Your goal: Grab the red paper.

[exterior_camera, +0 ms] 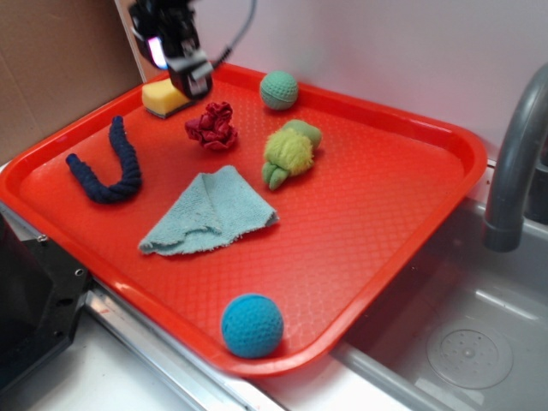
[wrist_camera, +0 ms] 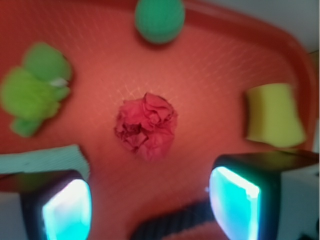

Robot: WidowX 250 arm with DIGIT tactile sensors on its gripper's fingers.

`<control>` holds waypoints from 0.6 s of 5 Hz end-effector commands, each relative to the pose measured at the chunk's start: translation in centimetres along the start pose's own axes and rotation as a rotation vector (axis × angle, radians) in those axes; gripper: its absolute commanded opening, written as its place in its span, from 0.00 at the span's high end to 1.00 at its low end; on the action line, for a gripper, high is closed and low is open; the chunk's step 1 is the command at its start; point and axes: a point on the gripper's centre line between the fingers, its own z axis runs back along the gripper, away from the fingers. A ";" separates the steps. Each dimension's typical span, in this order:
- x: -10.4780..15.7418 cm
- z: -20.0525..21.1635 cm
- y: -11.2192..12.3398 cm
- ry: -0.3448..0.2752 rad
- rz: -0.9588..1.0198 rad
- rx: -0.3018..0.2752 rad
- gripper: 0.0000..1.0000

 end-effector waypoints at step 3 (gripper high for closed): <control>2.9 -5.4 0.1 0.001 -0.052 0.041 0.00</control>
